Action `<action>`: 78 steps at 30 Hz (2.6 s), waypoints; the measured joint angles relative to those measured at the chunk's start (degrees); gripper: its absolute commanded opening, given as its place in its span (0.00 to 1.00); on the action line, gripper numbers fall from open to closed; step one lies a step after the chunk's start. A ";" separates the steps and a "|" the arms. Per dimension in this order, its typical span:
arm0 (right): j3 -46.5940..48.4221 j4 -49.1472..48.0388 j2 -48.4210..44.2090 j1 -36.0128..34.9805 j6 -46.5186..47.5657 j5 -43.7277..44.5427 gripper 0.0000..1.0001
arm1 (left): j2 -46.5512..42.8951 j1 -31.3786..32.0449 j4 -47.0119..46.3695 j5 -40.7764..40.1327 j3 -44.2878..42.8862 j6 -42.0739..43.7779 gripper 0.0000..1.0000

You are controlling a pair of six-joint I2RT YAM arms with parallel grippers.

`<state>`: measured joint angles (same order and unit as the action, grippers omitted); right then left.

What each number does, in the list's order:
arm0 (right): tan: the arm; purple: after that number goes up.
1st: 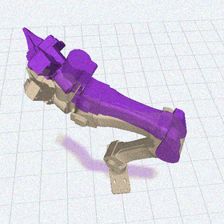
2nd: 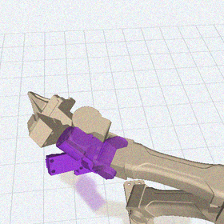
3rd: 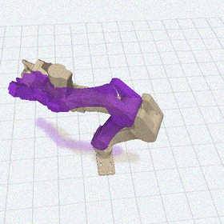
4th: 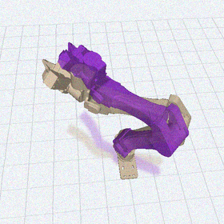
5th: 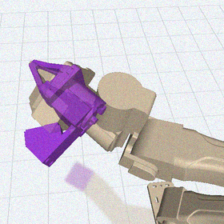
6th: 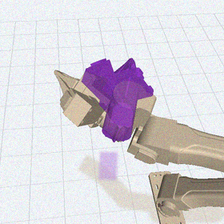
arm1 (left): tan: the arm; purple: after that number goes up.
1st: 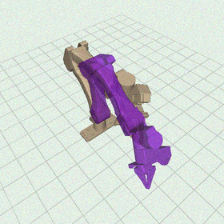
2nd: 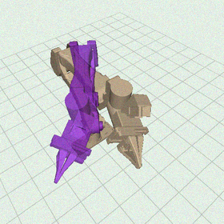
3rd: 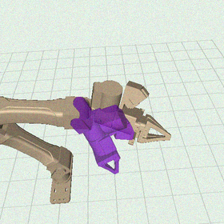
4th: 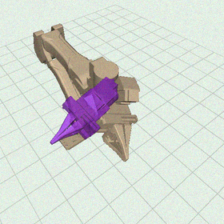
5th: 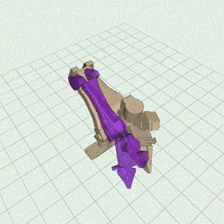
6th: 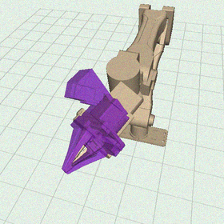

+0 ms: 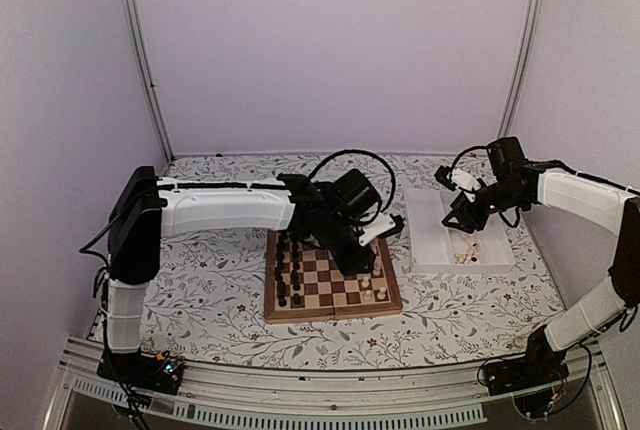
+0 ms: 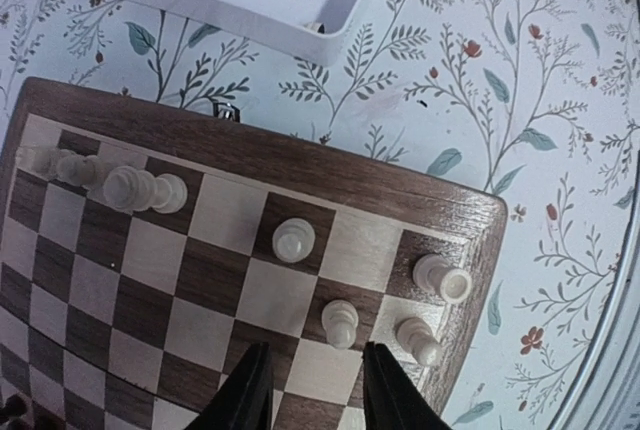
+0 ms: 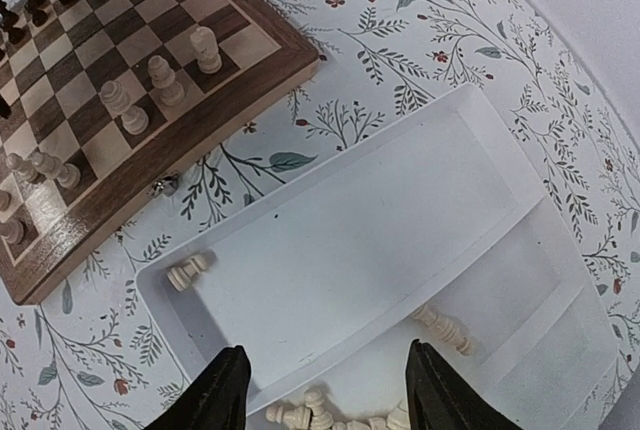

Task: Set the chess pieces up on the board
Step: Place the chess piece on the chessboard, then adjust the chessboard in the storage box.

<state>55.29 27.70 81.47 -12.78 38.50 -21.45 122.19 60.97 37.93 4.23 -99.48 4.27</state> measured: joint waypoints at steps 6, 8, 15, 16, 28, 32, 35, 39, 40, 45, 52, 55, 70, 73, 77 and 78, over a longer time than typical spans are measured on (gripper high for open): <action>7.15 6.47 5.57 0.09 8.20 6.45 0.56 | -7.48 -1.01 -2.32 0.87 3.28 -0.46 0.36; 8.55 8.81 6.86 0.09 10.82 7.63 0.56 | -9.94 -1.51 -4.44 1.01 4.98 -0.98 0.36; 14.14 13.44 14.03 -0.83 16.52 7.93 0.56 | -13.75 -3.37 -12.35 1.62 9.44 -3.56 0.36; 14.21 13.44 15.23 -1.20 17.11 8.15 0.56 | -13.77 -3.65 -12.92 1.70 9.55 -3.93 0.36; 11.34 14.73 21.59 -8.66 24.41 12.09 0.58 | -13.86 -5.64 -15.91 2.45 12.09 -5.46 0.36; 11.02 15.63 22.38 -10.38 25.94 12.09 0.58 | -13.99 -5.86 -16.31 2.62 13.27 -5.79 0.36; 11.02 15.61 23.28 -11.52 26.45 11.15 0.58 | -14.43 -6.03 -16.37 2.67 14.05 -5.92 0.36; 12.41 15.93 25.57 -12.74 25.49 7.04 0.56 | -14.82 -6.36 -17.49 2.69 14.47 -6.12 0.36; 13.07 15.85 26.27 -12.85 24.96 6.14 0.55 | -14.84 -6.43 -17.64 2.71 14.53 -6.19 0.36; 13.92 12.79 27.41 -13.03 20.87 4.70 0.48 | -14.84 -6.60 -18.05 2.95 15.02 -6.43 0.36; 14.49 10.36 28.02 -11.41 16.31 5.62 0.43 | -14.84 -6.62 -18.84 3.30 15.10 -6.64 0.36; 14.62 10.23 28.11 -9.99 15.02 5.68 0.45 | -14.84 -6.62 -18.86 3.91 15.10 -6.93 0.36; 14.88 17.42 25.16 -7.41 16.81 4.85 0.54 | -14.84 -6.62 -18.93 4.35 15.54 -7.32 0.36; 15.78 20.22 24.83 -7.41 19.50 5.70 0.54 | -14.84 -6.62 -18.93 4.37 15.87 -7.32 0.36; 16.57 22.64 24.83 -7.41 22.43 8.70 0.54 | -14.84 -6.62 -19.12 4.39 16.28 -7.32 0.36; 16.65 22.95 24.83 -7.41 22.93 9.38 0.54 | -14.84 -6.62 -19.23 4.39 16.44 -7.32 0.36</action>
<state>71.94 50.65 106.30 -20.18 61.43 -12.08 107.35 54.35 18.70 8.62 -83.05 -3.05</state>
